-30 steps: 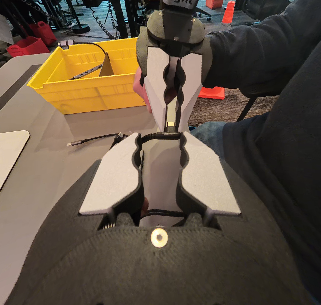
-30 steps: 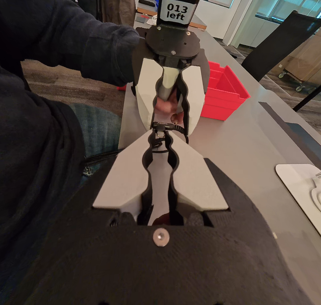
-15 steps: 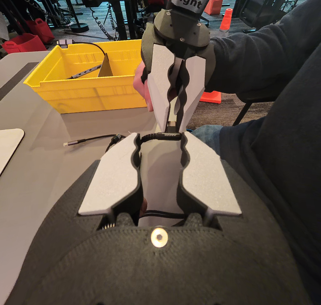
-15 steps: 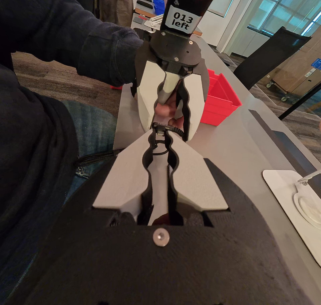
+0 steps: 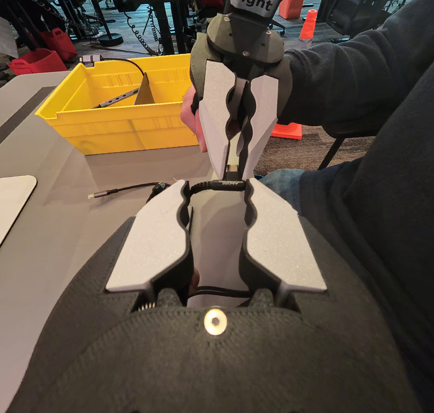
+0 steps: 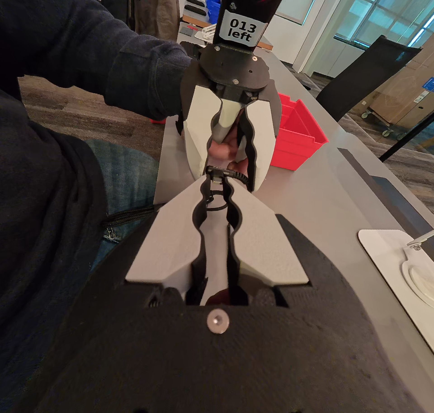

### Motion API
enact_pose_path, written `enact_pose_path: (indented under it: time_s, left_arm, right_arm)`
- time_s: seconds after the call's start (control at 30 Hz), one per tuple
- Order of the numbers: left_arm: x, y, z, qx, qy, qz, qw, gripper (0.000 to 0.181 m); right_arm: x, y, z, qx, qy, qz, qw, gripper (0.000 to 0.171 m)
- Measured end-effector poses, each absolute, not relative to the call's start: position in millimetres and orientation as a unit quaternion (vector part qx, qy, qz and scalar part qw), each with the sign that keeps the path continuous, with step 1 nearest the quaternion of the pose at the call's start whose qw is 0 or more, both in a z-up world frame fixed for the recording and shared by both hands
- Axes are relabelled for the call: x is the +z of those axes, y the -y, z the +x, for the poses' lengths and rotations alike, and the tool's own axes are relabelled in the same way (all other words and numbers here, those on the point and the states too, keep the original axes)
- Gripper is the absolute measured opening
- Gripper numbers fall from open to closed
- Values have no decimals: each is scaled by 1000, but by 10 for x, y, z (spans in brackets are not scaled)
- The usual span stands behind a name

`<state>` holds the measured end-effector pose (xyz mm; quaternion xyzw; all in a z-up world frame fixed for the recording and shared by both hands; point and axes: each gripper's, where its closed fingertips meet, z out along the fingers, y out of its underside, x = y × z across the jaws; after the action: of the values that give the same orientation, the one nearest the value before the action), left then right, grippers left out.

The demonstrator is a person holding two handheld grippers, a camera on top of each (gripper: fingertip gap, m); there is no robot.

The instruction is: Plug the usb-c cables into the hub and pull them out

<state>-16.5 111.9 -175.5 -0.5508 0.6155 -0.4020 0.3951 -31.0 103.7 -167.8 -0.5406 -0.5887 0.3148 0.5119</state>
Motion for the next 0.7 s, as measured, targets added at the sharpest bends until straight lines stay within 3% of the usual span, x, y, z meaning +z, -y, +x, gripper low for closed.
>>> enact_pose_path:
  time_s: [0.7]
  left_arm:
    - [-1696,-1102,-163,-406,-614,-537,412,42]
  right_arm:
    - [-1629,-1023,-290,345,575,-537,513,7]
